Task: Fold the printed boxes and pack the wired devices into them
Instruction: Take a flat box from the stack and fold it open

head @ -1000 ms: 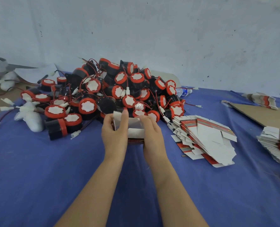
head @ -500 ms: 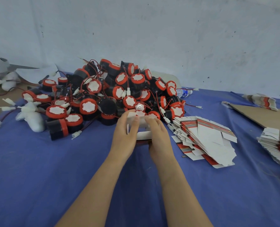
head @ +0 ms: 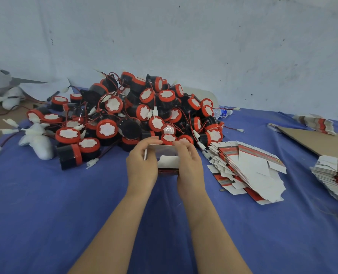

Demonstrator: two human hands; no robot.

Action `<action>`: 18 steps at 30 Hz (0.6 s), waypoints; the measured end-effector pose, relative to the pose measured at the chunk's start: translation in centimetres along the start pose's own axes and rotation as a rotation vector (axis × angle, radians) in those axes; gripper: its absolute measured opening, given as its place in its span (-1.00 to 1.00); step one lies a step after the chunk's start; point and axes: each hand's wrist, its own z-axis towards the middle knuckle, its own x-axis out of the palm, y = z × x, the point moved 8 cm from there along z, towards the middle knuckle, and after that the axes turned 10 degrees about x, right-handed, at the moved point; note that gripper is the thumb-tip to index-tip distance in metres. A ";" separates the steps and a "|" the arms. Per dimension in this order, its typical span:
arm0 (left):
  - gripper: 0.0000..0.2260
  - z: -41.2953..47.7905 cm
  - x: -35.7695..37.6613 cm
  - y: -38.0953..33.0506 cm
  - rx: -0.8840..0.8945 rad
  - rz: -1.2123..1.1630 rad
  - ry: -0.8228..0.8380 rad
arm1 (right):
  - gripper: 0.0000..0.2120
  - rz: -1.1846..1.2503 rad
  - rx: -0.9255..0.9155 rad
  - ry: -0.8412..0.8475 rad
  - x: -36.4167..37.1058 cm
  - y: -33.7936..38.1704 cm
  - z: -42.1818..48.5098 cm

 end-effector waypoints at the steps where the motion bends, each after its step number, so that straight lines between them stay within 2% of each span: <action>1: -0.69 -0.1 0.5 -0.3 0.024 -0.017 0.046 | -0.83 0.017 -0.006 -0.017 -0.5 0.0 0.2; 4: -0.71 -0.6 1.8 -0.7 0.042 -0.106 0.162 | -0.77 0.070 -0.004 -0.028 -1.6 0.1 0.8; 7: -0.77 -0.8 2.3 -0.5 0.019 -0.146 0.208 | -0.69 0.088 0.015 -0.034 -2.0 -0.1 1.1; 12: -0.59 -0.5 1.2 0.7 -0.043 -0.099 0.116 | -0.59 0.014 0.016 -0.027 -1.4 -0.4 1.0; 14: -0.58 -0.5 0.8 1.2 -0.087 -0.098 0.077 | -0.56 -0.043 -0.026 -0.038 -1.5 -0.2 0.6; 16: -0.59 -0.4 0.7 1.6 -0.112 -0.097 0.061 | -0.67 -0.126 -0.076 0.009 -0.7 0.2 0.2; 18: -0.58 -0.3 0.6 1.7 -0.125 -0.111 0.047 | -0.81 -0.155 -0.048 0.107 0.7 0.7 0.2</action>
